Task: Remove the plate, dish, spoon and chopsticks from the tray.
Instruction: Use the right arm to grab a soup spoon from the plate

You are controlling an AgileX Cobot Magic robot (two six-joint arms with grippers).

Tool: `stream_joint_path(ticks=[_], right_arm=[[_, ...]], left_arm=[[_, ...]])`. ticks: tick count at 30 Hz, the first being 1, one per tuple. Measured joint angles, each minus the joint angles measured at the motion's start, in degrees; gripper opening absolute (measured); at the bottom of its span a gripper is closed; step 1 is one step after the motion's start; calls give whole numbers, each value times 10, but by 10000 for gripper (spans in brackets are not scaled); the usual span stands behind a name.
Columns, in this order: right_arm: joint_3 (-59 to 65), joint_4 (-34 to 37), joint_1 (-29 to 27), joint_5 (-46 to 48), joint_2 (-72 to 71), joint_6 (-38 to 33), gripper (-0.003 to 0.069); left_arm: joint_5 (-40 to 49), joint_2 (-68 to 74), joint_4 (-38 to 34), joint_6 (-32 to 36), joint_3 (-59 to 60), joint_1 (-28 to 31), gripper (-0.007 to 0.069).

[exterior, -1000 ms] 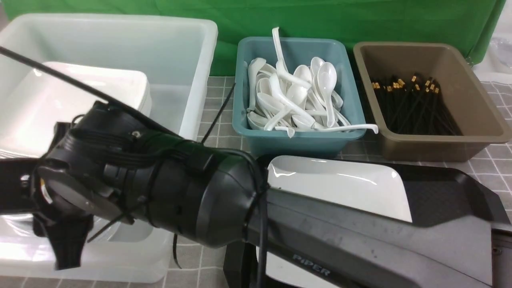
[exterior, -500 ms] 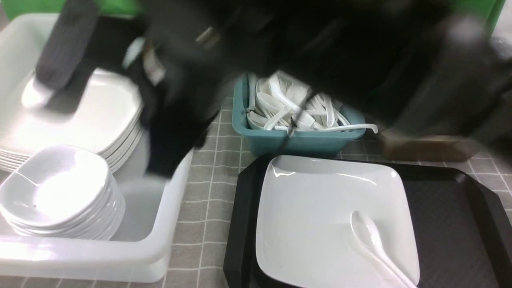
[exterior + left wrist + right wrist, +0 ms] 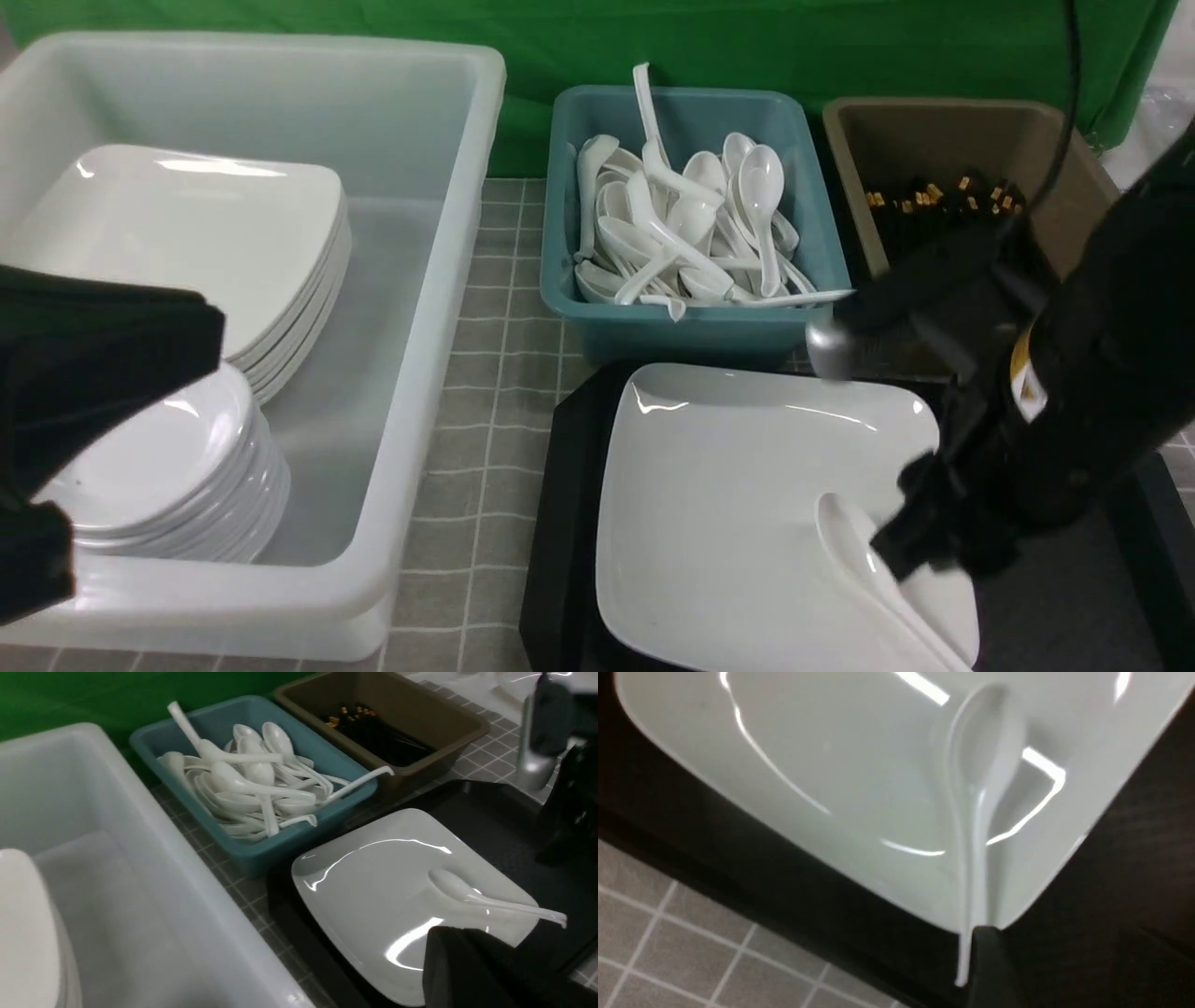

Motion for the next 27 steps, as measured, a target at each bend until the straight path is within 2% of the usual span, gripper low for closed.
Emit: stream_joint_path(ticks=[3, 10, 17, 21, 27], right_arm=[[37, 15, -6, -40, 17, -9, 401], [50, -6, -22, -117, 91, -2, 406], [50, 19, -66, -157, 143, -14, 407], [50, 31, -67, -172, 155, -21, 407], [47, 37, -68, -178, 167, -33, 314]], left_arm=[[-1, 12, -12, 7, 6, 0, 10], [-1, 18, -17, 22, 7, 0, 10], [16, 18, -19, 23, 7, 0, 10], [16, 18, -19, 23, 7, 0, 10], [18, 17, -19, 23, 7, 0, 10]])
